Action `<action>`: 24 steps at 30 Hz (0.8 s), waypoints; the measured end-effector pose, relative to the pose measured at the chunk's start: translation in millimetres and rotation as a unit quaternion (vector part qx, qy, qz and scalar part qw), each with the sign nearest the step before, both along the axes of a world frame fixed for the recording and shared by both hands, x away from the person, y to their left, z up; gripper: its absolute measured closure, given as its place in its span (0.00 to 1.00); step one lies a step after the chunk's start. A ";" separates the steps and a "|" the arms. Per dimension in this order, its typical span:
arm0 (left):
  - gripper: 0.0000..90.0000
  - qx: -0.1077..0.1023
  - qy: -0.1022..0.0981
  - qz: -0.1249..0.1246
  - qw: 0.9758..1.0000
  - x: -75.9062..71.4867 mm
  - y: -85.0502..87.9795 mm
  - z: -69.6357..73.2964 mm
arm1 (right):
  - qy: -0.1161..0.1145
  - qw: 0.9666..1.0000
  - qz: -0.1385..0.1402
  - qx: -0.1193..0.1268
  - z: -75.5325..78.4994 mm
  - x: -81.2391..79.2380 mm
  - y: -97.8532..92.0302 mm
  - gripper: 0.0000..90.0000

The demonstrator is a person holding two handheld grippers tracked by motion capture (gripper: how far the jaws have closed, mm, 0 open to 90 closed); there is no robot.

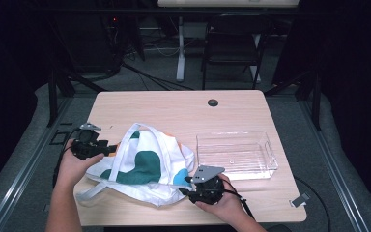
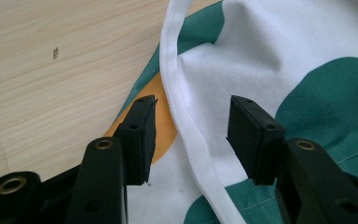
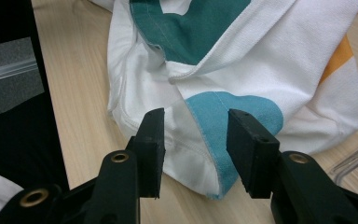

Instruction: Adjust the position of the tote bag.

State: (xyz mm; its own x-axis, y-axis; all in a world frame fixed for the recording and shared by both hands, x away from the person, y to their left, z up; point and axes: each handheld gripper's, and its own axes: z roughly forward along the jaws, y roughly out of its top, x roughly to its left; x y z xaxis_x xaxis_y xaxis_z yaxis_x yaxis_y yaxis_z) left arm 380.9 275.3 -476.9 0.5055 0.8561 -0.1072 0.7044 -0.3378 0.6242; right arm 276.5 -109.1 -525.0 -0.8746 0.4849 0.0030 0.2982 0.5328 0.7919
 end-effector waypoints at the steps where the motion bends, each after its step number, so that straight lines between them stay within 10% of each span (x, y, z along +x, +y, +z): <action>1: 0.58 -0.001 0.001 -0.001 1.000 0.5 -0.4 0.9 | 0.001 1.000 0.001 -0.001 0.3 -0.2 -0.9 0.64; 24: 0.58 -0.006 0.029 -0.034 0.999 3.8 -7.7 -0.9 | -0.001 1.000 -0.011 0.011 3.4 -1.8 -8.9 0.68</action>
State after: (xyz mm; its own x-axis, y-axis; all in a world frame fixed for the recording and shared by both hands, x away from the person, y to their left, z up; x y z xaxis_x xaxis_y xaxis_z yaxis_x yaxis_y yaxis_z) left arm 384.8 267.6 -477.8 0.5545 0.8191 -0.1469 0.7152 -0.3788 0.5873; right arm 274.8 -118.0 -521.6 -0.8634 0.5044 0.0120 0.3086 0.5091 0.8035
